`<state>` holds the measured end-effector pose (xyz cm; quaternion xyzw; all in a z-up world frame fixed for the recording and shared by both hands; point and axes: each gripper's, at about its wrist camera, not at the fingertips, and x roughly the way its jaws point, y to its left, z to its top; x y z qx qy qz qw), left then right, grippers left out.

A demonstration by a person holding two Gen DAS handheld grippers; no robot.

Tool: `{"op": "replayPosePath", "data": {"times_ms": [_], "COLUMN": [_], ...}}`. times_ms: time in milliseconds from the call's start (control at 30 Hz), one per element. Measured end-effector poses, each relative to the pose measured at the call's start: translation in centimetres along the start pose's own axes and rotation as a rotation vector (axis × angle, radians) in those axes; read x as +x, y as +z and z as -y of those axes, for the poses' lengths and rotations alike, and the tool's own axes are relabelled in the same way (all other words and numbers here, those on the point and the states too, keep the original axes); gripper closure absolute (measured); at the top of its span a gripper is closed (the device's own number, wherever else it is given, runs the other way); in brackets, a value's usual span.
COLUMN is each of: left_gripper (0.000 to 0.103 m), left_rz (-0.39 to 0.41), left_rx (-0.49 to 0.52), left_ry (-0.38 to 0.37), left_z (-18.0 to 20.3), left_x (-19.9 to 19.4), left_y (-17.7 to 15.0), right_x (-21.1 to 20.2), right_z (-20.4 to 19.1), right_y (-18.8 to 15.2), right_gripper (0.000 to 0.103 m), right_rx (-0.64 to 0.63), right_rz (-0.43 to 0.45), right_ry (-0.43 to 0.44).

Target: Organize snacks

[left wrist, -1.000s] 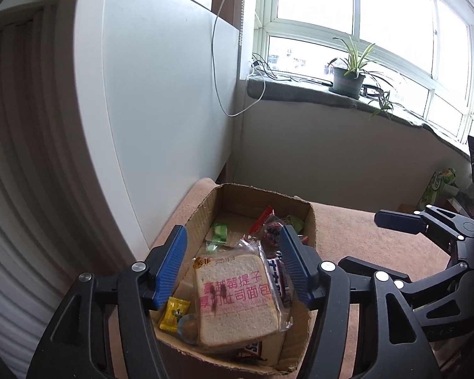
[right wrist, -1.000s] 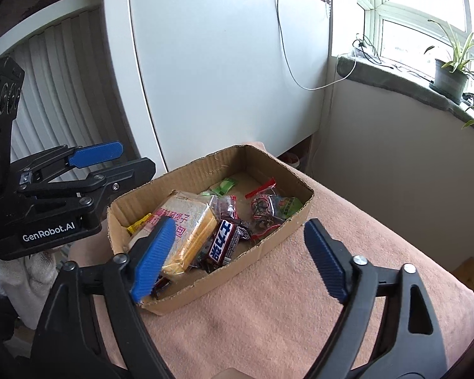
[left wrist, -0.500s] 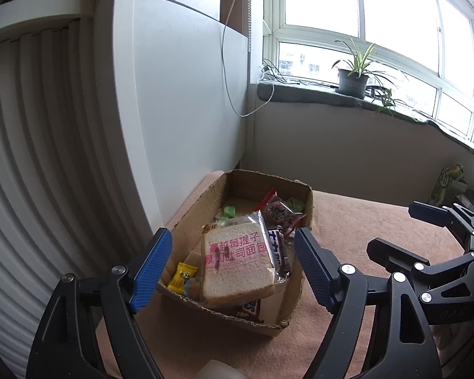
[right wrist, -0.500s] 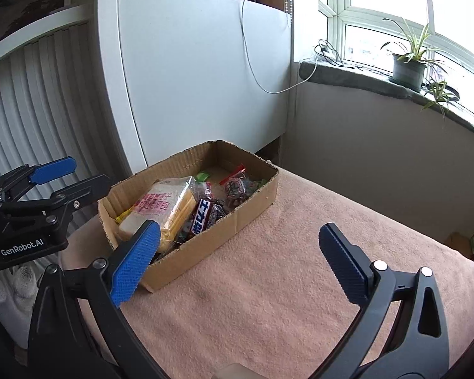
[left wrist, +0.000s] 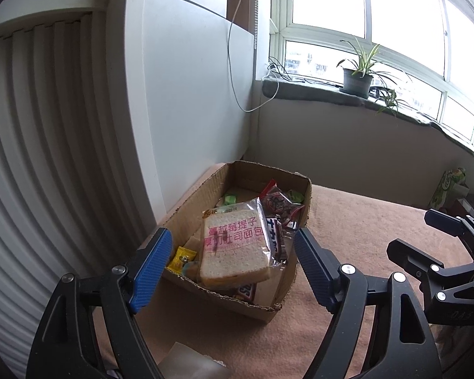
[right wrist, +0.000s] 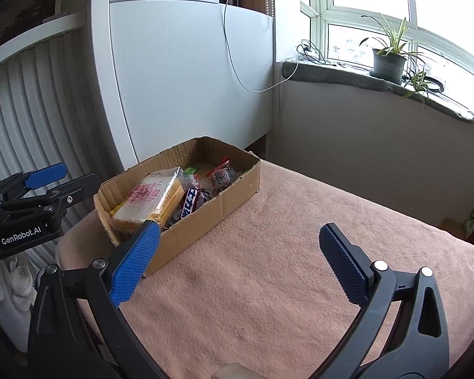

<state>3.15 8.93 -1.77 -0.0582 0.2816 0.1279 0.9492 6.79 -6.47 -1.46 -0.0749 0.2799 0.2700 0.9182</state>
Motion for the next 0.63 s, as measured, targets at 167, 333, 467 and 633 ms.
{"op": "replayPosePath", "data": {"times_ms": [167,333,467,633], "left_gripper": [0.024,0.024,0.023,0.024], "left_rz": [0.009,0.009,0.008,0.016], "left_rx": [-0.001,0.003,0.007,0.016], "left_ry": [0.007,0.010,0.009,0.008], "left_z": [0.00,0.08,0.17,0.40], "left_x": [-0.45,-0.45,-0.47,-0.72], "left_y": [-0.04,-0.17,-0.22,-0.33], "right_x": [-0.24,-0.39,-0.57,-0.81], "right_z": [-0.07,-0.13,0.07,0.33], "right_y": [-0.12,-0.25,-0.42,-0.55], "right_gripper": [0.000,0.000,0.000,0.000], "right_rx": [-0.001,-0.008,-0.001,0.001], "right_rz": [0.004,0.005,0.005,0.009], "right_ry": [0.002,-0.002,-0.002,-0.004]}}
